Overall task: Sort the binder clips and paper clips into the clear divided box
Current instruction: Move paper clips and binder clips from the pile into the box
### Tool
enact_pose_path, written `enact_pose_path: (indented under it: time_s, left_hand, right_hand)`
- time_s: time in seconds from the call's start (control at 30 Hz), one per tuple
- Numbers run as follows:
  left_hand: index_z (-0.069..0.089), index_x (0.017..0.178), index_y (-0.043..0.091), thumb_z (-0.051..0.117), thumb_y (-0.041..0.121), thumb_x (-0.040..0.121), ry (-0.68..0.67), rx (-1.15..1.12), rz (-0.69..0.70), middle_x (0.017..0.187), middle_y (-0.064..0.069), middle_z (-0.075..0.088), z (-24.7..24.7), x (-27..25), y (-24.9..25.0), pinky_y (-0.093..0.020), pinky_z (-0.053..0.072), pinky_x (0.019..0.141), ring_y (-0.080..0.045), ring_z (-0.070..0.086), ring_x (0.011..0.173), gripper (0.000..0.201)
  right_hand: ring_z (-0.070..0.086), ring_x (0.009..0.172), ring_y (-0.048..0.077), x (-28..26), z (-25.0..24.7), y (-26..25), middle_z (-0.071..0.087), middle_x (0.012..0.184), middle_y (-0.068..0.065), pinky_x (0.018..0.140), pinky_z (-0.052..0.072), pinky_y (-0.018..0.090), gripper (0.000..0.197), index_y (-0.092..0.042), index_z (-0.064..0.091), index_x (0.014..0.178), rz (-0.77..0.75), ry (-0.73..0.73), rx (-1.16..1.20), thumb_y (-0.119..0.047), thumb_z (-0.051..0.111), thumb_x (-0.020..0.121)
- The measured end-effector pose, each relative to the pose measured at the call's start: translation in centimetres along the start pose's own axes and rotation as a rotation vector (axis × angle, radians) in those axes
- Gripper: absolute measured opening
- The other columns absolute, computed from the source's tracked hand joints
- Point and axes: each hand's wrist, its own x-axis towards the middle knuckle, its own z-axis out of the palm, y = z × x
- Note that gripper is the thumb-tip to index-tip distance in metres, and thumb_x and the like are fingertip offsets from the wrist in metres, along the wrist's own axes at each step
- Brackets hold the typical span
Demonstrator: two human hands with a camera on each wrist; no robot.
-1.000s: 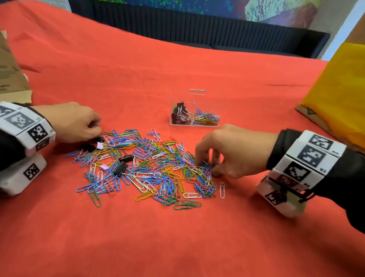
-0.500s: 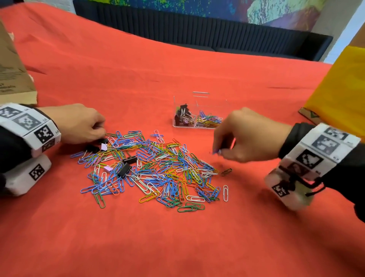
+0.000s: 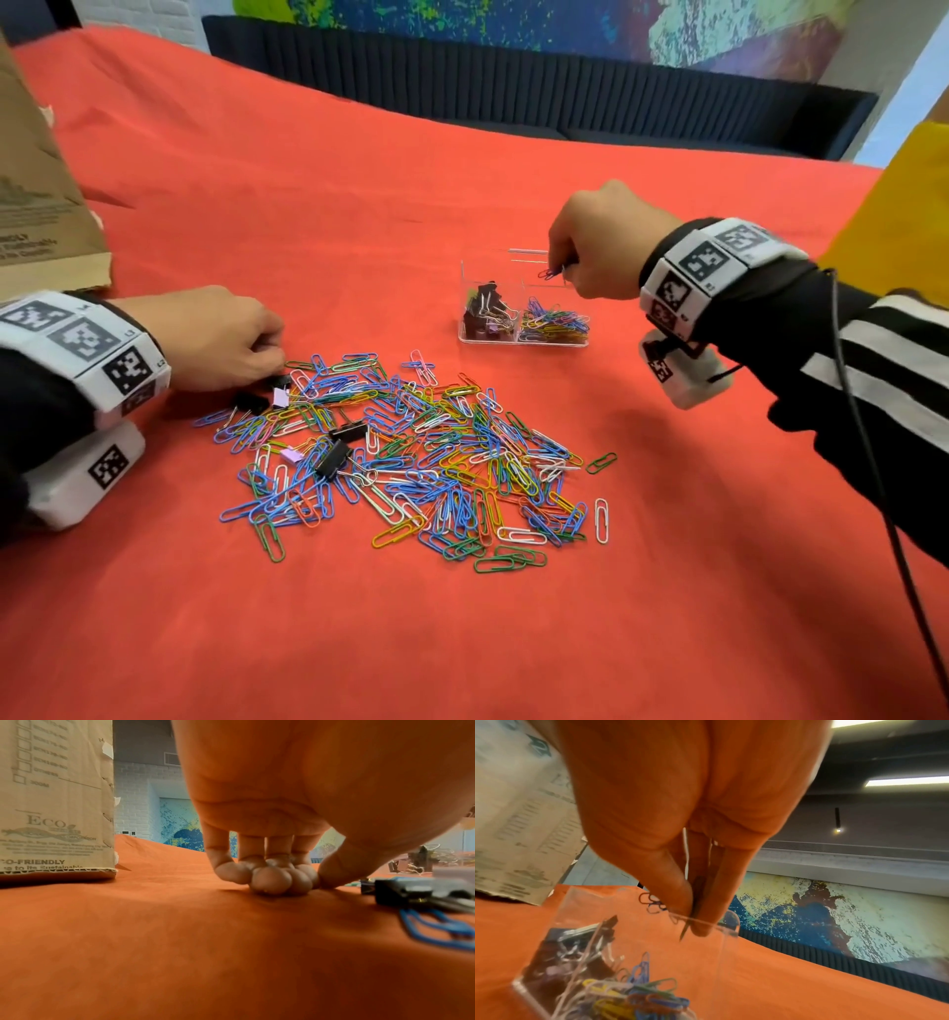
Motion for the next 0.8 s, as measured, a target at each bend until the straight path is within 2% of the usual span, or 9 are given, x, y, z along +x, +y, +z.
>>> enact_pose_path:
  time_s: [0.17,0.33,0.43,0.47,0.5,0.57,0.63,0.73,0.8]
  left_hand:
    - [0.053,0.071,0.018,0.048,0.038,0.088,-0.003,-0.016,0.003,0.070,0.000,0.064,0.0,0.0,-0.2,-0.032,0.048,0.071,-0.026,0.054,0.068,0.028]
    - [0.054,0.071,0.017,0.049,0.038,0.088,0.004,-0.009,-0.003,0.068,0.000,0.063,-0.1,0.0,-0.1,-0.032,0.048,0.071,-0.026,0.055,0.067,0.027]
    - [0.054,0.071,0.018,0.049,0.038,0.088,0.000,-0.007,0.001,0.069,0.000,0.064,-0.2,0.4,-0.1,-0.031,0.048,0.071,-0.026,0.055,0.068,0.027]
    - [0.055,0.072,0.018,0.049,0.038,0.088,-0.008,-0.003,-0.001,0.069,0.000,0.064,-0.4,0.4,-0.1,-0.031,0.048,0.071,-0.026,0.055,0.068,0.027]
    - [0.055,0.072,0.018,0.048,0.038,0.088,-0.020,-0.014,-0.003,0.069,0.000,0.064,-0.2,0.0,0.3,-0.031,0.048,0.071,-0.026,0.055,0.069,0.027]
    - [0.054,0.071,0.017,0.049,0.038,0.088,-0.013,-0.013,-0.010,0.069,0.000,0.064,-0.1,0.0,0.3,-0.031,0.048,0.071,-0.026,0.055,0.068,0.028]
    - [0.055,0.072,0.017,0.049,0.038,0.089,-0.020,0.001,-0.017,0.069,0.000,0.064,-0.2,-0.1,0.2,-0.030,0.046,0.070,-0.026,0.055,0.069,0.028]
    - [0.055,0.073,0.017,0.049,0.038,0.089,-0.029,-0.002,-0.023,0.070,0.000,0.064,-0.4,-0.1,0.3,-0.031,0.047,0.071,-0.026,0.056,0.070,0.027]
    - [0.055,0.071,0.017,0.049,0.038,0.089,-0.022,0.000,-0.023,0.069,0.000,0.063,-0.3,0.0,0.3,-0.031,0.047,0.071,-0.027,0.055,0.069,0.028]
  right_hand:
    - [0.064,0.083,0.032,-0.7,-0.3,0.8,0.072,0.081,0.006,0.078,0.058,0.042,0.023,-0.025,0.077,0.086,-0.006,0.059,0.005,-0.008,0.065,0.077]
    - [0.067,0.075,0.024,-4.5,-1.8,-0.1,0.073,0.072,-0.005,0.078,0.057,0.036,0.022,-0.024,0.078,0.082,-0.118,0.095,0.042,-0.011,0.063,0.074]
    - [0.069,0.073,0.006,-8.0,-1.9,-1.9,0.069,0.072,-0.019,0.074,0.052,0.016,0.020,-0.029,0.078,0.091,-0.214,-0.161,0.110,-0.020,0.071,0.074]
    - [0.069,0.076,0.001,-8.9,-1.7,-2.5,0.067,0.077,-0.022,0.070,0.045,0.006,0.026,-0.032,0.075,0.100,-0.235,-0.287,0.112,-0.026,0.074,0.075]
    - [0.068,0.080,0.000,-10.2,-1.3,-2.8,0.067,0.086,-0.024,0.068,0.040,0.001,0.036,-0.034,0.071,0.110,-0.266,-0.396,0.097,-0.032,0.075,0.075]
    - [0.065,0.085,0.003,-11.1,-0.3,-3.2,0.066,0.108,-0.021,0.071,0.041,0.008,0.059,-0.034,0.059,0.130,-0.326,-0.468,0.071,-0.041,0.077,0.074]
    - [0.057,0.084,0.005,-11.7,0.4,-3.3,0.061,0.117,-0.017,0.072,0.038,0.011,0.074,-0.033,0.051,0.139,-0.360,-0.461,0.059,-0.049,0.078,0.072]
    - [0.056,0.084,0.007,-11.9,1.0,-3.6,0.058,0.114,-0.013,0.077,0.043,0.018,0.081,-0.034,0.051,0.139,-0.406,-0.467,0.088,-0.055,0.080,0.066]
    - [0.060,0.085,0.008,-12.0,1.1,-3.9,0.060,0.108,-0.014,0.077,0.045,0.020,0.070,-0.034,0.058,0.132,-0.400,-0.461,0.119,-0.050,0.081,0.068]
